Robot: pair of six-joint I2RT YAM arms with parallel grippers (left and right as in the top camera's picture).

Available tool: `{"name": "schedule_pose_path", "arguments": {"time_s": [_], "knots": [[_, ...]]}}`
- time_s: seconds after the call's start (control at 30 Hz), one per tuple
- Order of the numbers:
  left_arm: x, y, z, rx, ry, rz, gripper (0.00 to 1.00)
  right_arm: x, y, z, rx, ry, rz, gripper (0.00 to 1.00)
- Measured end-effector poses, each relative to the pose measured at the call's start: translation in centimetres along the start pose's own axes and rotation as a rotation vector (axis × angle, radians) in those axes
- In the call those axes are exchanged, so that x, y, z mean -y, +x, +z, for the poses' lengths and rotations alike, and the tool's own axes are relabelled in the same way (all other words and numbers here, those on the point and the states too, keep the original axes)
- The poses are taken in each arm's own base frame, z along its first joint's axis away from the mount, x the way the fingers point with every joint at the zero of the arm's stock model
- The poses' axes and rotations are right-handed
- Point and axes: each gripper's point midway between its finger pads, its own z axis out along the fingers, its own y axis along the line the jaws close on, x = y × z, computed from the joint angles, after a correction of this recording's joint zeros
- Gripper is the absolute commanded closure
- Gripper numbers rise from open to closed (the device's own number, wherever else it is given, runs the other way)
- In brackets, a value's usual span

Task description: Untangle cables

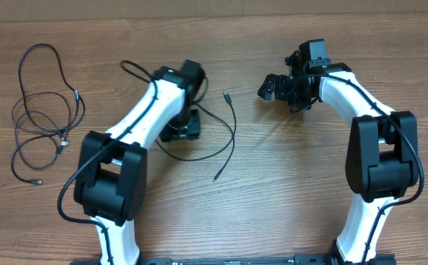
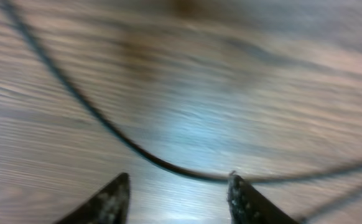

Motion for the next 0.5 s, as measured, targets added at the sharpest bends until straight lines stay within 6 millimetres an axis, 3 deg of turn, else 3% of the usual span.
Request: {"name": "schedule_pose_path", "arguments": {"time_s": [0.07,0.13,0.3,0.5], "knots": [[-1.4,-0.8,0.1,0.019,-0.030,-0.038,0.82,-0.4,-0.3,0.0,0.009,-0.021,-0.004,0.00],[-2.7,-1.6,0.1,0.035,-0.046,-0.088,0.93,-0.9,-0.6,0.0,0.022,-0.047,-0.012,0.00],[-4.9,-3.1,0.7,0.067,-0.063,-0.187,0.88,-2.4,-1.7,-0.2,0.059,-0.127,-0.038,0.00],[-5.7,-2.4,2.2,0.048,-0.079,-0.218,0.76,-3.4,-2.6,-0.4,0.093,-0.177,-0.061,0.00]]}}
